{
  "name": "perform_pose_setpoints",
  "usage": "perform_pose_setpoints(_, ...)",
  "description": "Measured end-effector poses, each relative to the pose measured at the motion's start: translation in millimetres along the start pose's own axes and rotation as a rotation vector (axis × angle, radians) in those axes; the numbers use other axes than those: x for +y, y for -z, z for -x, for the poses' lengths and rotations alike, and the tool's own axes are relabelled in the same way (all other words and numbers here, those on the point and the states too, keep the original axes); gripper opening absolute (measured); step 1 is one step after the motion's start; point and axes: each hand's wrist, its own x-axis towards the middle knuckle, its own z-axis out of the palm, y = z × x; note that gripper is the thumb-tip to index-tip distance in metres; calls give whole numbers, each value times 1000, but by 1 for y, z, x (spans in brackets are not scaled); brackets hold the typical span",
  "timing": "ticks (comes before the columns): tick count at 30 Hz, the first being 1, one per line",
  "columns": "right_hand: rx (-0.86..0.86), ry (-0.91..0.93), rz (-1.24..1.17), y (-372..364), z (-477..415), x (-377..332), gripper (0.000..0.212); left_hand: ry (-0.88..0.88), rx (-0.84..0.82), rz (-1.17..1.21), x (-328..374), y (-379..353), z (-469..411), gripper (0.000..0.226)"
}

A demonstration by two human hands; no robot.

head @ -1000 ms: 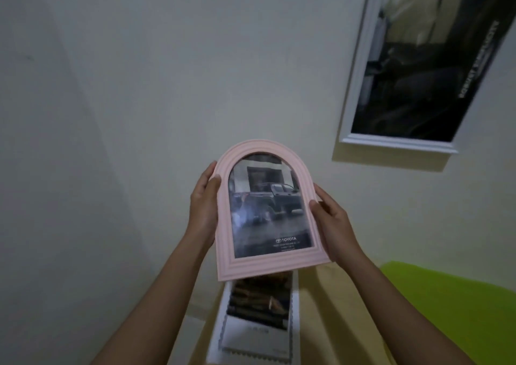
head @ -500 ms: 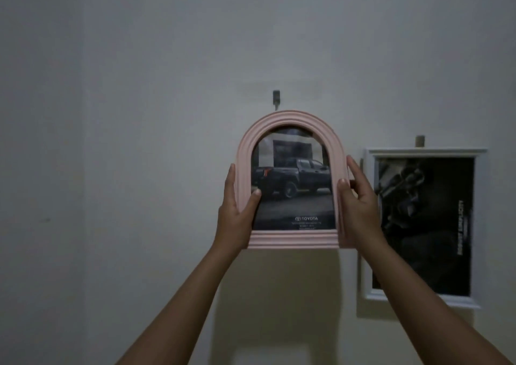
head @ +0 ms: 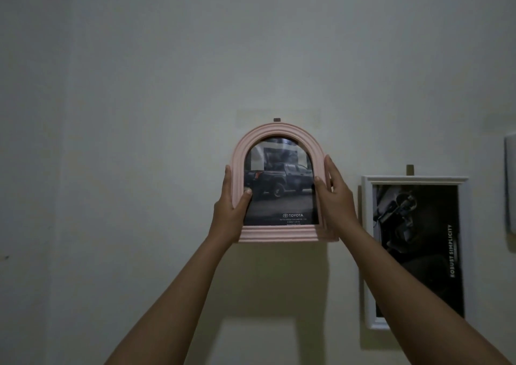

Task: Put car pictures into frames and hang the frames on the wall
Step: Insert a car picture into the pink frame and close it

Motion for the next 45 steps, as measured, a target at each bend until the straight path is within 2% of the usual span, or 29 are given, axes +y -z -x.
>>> perform_pose_setpoints(12,-46,-36,56,-2,6,14,53,-10,-54,4,-20,0,0,67)
perform_pose_setpoints(20,-117,-42,115,-3,2,29,58,81,-111,-136,-29,-2,-8,74)
perform_pose_setpoints(26,-134,-50,272,1,-3,42,69,91,-30,-286,-35,-3,-11,78)
perform_pose_setpoints(31,-102,-20,350,-2,3,45,74,67,37,-298,-45,-4,-9,77)
perform_pose_setpoints(45,-78,2,338,-3,7,54,76,30,79,-266,-42,-5,1,72)
